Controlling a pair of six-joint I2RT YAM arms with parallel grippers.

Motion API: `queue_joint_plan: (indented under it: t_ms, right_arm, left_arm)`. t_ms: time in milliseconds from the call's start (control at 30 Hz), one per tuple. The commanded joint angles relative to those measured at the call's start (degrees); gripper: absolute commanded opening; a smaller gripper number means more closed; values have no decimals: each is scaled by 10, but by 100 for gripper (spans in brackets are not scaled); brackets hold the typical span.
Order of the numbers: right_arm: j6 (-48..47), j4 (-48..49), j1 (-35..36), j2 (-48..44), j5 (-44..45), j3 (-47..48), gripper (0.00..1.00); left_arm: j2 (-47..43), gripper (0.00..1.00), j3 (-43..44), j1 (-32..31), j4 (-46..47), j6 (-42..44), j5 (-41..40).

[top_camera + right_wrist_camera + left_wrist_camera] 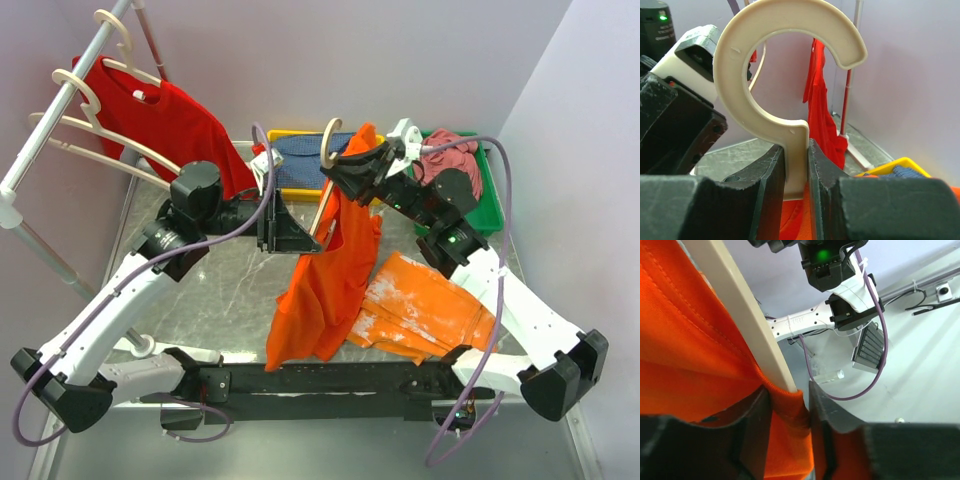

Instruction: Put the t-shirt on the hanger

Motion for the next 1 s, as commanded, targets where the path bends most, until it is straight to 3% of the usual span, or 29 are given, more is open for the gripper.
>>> queue_joint_plan:
  t_ms: [0,200,267,433,467,500,767,800,967]
  right_arm:
    - [-5,34,10,13,4,29,0]
    - [-10,50,16,14,-8,19,0]
    - [-9,60,15,14,-14,11,0]
    - [-7,72,17,13,-16,-3,0]
    - [-6,69,16,12,-13,-4,3]
    - [-3,68,17,10,-8,-6,14]
    - [0,74,19,-12,12,-35,32]
    - [-1,69,19,-13,16,-35,40]
    - [-8,52,20,-25,35,-41,57]
  left_arm:
    - [-1,34,-9,3,56,-26,8]
    - [-4,16,-59,2,133,-101,7]
    - [-6,1,-76,2,153,-117,-3]
    - [-30,1,-106,-9,200,-153,-59]
    - [-39,1,-108,-20,199,-153,-68]
    - [-42,1,-111,-26,200,-148,-75]
    - [-76,1,-146,-56,219,-166,-138]
    - [-78,1,-149,-59,221,-168,-147]
    - [-92,1,-162,-96,227,-177,-199]
